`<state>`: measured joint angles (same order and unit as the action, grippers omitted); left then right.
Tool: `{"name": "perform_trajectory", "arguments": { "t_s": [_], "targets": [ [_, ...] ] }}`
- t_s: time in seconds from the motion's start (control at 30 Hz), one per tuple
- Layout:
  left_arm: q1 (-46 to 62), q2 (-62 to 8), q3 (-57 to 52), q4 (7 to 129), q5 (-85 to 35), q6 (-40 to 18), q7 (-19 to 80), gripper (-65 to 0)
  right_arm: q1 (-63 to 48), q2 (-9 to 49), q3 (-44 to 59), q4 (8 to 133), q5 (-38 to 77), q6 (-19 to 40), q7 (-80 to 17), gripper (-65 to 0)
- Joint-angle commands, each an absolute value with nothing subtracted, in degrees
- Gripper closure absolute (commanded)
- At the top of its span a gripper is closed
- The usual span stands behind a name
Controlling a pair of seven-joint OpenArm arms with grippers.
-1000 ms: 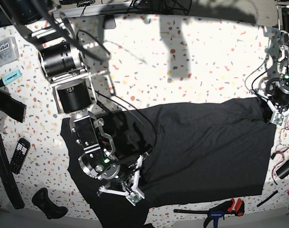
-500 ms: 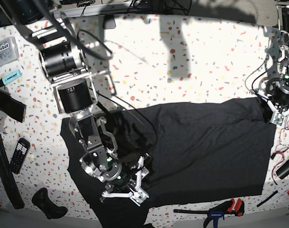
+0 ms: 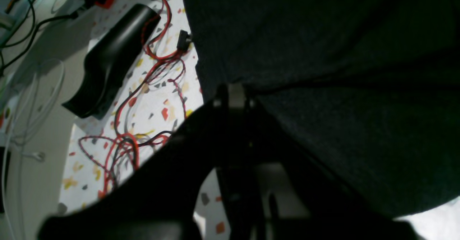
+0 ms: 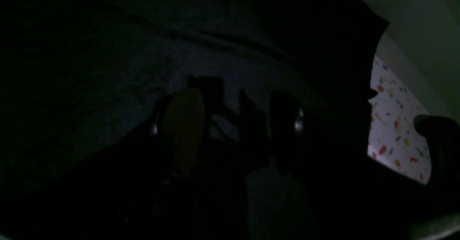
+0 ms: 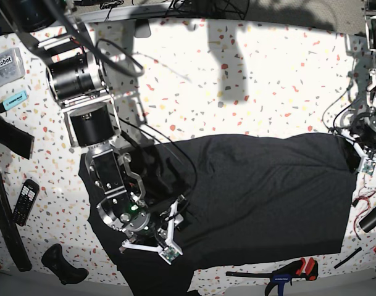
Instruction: Fold the T-shirt properly
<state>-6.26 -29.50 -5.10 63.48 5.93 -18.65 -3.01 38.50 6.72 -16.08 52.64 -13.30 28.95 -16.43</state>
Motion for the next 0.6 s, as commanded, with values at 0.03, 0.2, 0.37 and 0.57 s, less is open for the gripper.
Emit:
{"name": "perform_trajectory", "arguments": {
  "t_s": [0.03, 0.2, 0.37, 0.57],
  "targets": [
    [-7.84, -30.70, -5.52, 64.34, 5.74, -18.41, -4.34, 0.0, 40.73, 6.63, -15.77, 53.58, -12.84, 28.51, -15.09, -32.7],
    [-8.75, -30.68, -5.52, 62.41, 6.11, -18.48, -4.51, 0.0, 40.75, 6.66, -15.77, 53.58, -12.82, 28.51, -15.53, -32.7],
    [-12.53, -30.68, -5.52, 55.86, 5.91, -18.55, -4.84, 0.0, 40.73, 6.66, -15.77, 53.58, -12.80, 28.51, -15.53, -32.7],
    [-15.97, -30.63, -5.52, 53.17, 5.93, -21.85, -7.40, 0.0, 40.25, 6.63, -15.77, 53.58, -12.47, 28.51, -17.72, -32.7]
  ]
}}
